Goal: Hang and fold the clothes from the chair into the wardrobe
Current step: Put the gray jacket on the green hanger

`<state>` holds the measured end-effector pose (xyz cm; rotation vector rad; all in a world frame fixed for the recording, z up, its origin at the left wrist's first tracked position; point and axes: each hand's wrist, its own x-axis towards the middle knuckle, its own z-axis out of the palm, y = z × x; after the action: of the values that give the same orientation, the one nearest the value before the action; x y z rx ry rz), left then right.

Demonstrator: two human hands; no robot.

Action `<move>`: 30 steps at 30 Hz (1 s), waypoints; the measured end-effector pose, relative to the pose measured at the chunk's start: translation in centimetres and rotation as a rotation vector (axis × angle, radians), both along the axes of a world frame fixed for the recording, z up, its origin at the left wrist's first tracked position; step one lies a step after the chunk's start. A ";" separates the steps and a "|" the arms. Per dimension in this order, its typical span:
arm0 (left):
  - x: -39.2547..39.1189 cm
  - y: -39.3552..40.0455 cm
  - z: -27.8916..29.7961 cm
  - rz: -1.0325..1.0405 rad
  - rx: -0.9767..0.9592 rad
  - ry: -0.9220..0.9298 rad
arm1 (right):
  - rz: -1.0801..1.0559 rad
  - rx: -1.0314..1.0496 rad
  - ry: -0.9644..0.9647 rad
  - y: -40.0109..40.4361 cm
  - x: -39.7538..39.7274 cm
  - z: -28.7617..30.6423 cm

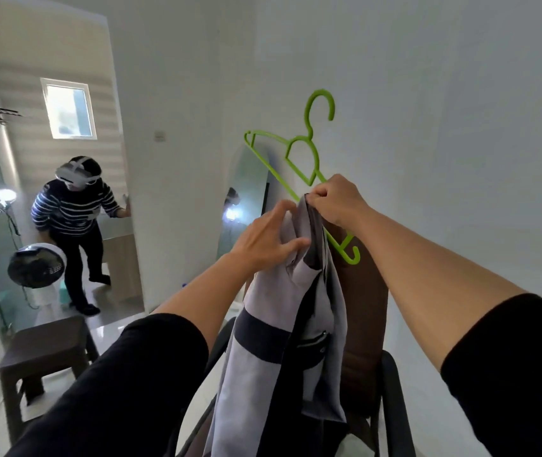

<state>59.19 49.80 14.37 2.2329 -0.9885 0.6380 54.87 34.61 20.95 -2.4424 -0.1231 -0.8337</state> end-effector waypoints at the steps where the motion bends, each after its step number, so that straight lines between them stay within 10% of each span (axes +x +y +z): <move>1: -0.1 0.2 0.3 0.014 0.079 -0.039 | -0.010 -0.008 0.008 0.1 0.0 -0.1; 30: 2.1 -0.5 -1.1 0.239 0.439 0.436 | -0.183 0.026 0.319 -8.9 -9.0 -2.6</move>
<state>61.26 49.26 13.25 2.7405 -0.6886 0.0067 45.84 25.75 18.34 -2.5533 0.2306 -0.5050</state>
